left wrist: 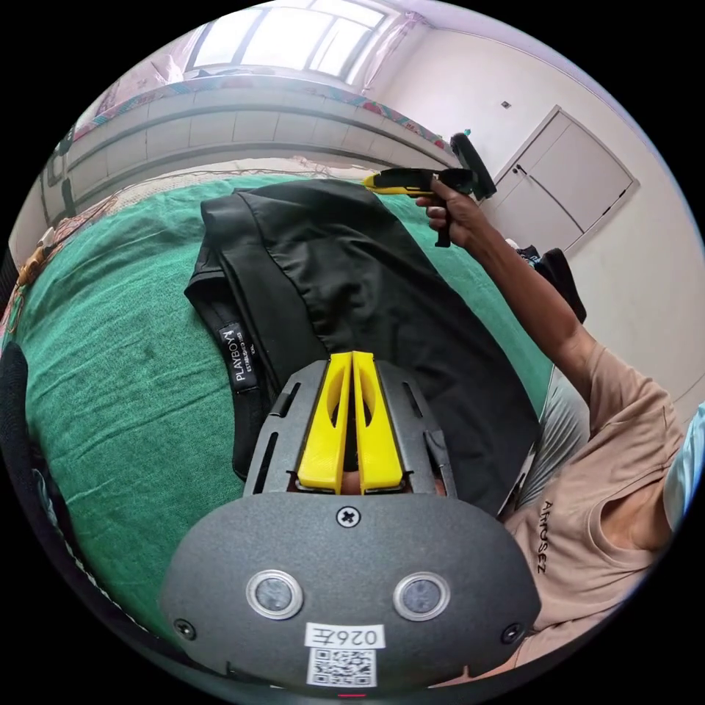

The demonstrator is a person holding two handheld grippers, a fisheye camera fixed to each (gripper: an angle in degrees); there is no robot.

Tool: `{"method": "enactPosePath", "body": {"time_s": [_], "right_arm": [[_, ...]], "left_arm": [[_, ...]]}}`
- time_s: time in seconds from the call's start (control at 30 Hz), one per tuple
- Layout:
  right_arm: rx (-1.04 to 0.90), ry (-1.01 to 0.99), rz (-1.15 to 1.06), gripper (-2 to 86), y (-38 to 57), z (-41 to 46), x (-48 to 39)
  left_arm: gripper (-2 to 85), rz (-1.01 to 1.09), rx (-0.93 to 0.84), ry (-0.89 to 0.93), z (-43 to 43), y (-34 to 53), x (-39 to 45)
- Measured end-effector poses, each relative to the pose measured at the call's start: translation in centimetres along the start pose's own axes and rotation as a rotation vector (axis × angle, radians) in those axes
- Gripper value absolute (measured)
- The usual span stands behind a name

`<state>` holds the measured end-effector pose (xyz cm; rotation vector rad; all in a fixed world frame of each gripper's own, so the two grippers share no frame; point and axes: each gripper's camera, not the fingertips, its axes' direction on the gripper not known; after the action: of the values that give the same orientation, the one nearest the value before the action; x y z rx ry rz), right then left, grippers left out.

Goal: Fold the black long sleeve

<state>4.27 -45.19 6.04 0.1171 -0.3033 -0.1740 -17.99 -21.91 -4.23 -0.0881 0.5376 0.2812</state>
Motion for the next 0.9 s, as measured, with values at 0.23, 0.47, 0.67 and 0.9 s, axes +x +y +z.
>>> {"method": "enactPosePath", "body": {"time_s": [0.23,0.47,0.67,0.9], "right_arm": [[0.017,-0.027,0.163,9.1,1.1,0.7,5.5],[-0.043,0.193,0.13,3.5,1.2,1.1,5.1],[-0.007,0.152,-0.062,1.0,7.4,-4.2,-0.5],[-0.229,-0.103,-0.286,-0.8,20.4,-6.5,-10.2]], "left_arm": [[-1.0,0.129,0.055,-0.018,1.7,-8.1,0.9],[-1.0,-0.066,-0.193,-0.261,5.8,-9.3,-2.5],[-1.0,0.204,-0.155,-0.233,2.5,0.3,7.7],[-1.0,0.482,-0.077,-0.144,1.2,12.3,17.6]]}}
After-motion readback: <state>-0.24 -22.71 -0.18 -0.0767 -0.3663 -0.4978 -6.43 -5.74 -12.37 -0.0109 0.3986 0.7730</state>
